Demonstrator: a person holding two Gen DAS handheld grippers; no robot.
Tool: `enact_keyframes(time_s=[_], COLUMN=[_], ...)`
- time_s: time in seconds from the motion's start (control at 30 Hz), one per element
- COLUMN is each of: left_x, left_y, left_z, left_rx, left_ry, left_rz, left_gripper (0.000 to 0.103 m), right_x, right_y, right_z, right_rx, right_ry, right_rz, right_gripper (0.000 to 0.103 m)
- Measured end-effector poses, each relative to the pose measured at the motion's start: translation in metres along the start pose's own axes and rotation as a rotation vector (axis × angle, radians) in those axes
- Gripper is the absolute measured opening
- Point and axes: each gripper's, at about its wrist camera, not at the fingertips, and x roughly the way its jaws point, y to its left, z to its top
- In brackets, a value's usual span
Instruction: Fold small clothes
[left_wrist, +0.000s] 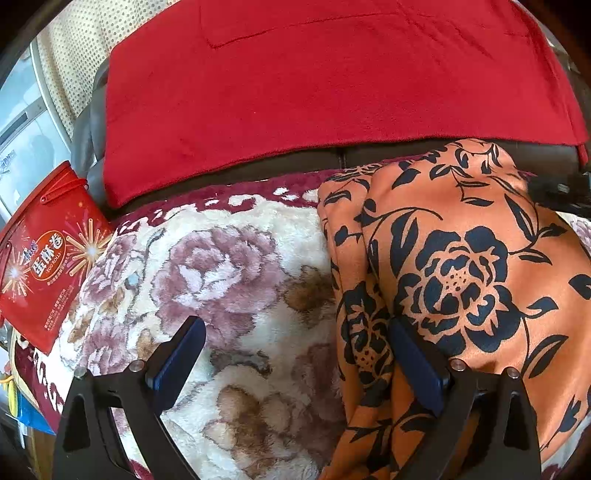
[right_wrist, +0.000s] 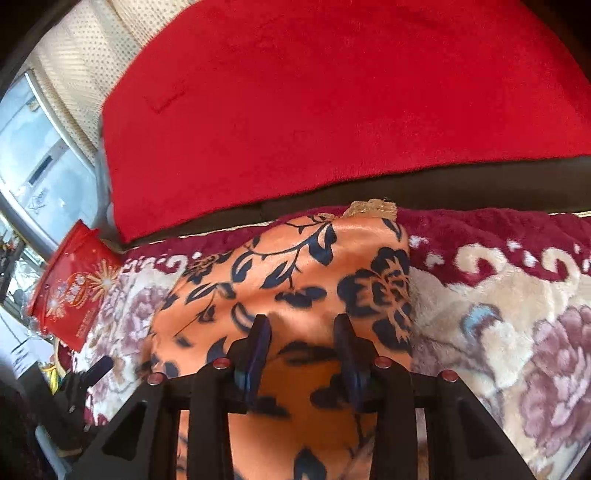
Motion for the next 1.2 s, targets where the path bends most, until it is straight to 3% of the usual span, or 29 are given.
enact_keyframes(time_s=[0.23, 0.4, 0.5, 0.57, 0.67, 0.77, 0.87, 0.93, 1.03, 1.2], left_x=[0.000, -0.002, -0.016, -0.037, -0.065, -0.067, -0.036, -0.025, -0.027, -0.045], left_y=[0.001, 0.000, 0.004, 0.008, 0.008, -0.005, -0.029, -0.035, -0.032, -0.022], left_z=[-0.002, -0.002, 0.000, -0.002, -0.010, -0.017, -0.026, -0.030, -0.025, -0.018], left_rx=[-0.019, -0.017, -0.028, -0.040, -0.042, -0.008, 0.079, 0.075, 0.059, 0.043], left_ry=[-0.002, -0.013, -0.016, -0.063, -0.115, -0.109, -0.010, 0.017, 0.019, -0.061], left_rz=[-0.001, 0.008, 0.002, -0.018, -0.087, -0.140, -0.089, -0.092, -0.104, -0.097], left_gripper=[0.099, 0.099, 0.099, 0.099, 0.099, 0.099, 0.100, 0.102, 0.103, 0.103], right_x=[-0.054, -0.053, -0.055, -0.057, -0.064, -0.076, -0.075, -0.059, -0.054, -0.063], right_y=[0.004, -0.002, -0.009, -0.013, -0.015, -0.010, -0.005, -0.006, -0.005, -0.013], right_z=[-0.056, -0.100, -0.103, -0.101, -0.099, -0.098, -0.102, -0.107, -0.108, -0.100], right_rx=[-0.099, -0.187, -0.155, -0.135, -0.109, -0.107, -0.133, -0.116, -0.128, -0.089], right_ry=[-0.016, -0.016, -0.030, -0.020, -0.013, -0.024, -0.012, 0.056, 0.063, 0.032], right_rz=[-0.004, -0.029, 0.004, 0.018, 0.049, 0.117, 0.131, 0.119, 0.113, 0.166], right_gripper=[0.040, 0.043, 0.043, 0.042, 0.044, 0.044, 0.044, 0.044, 0.044, 0.044])
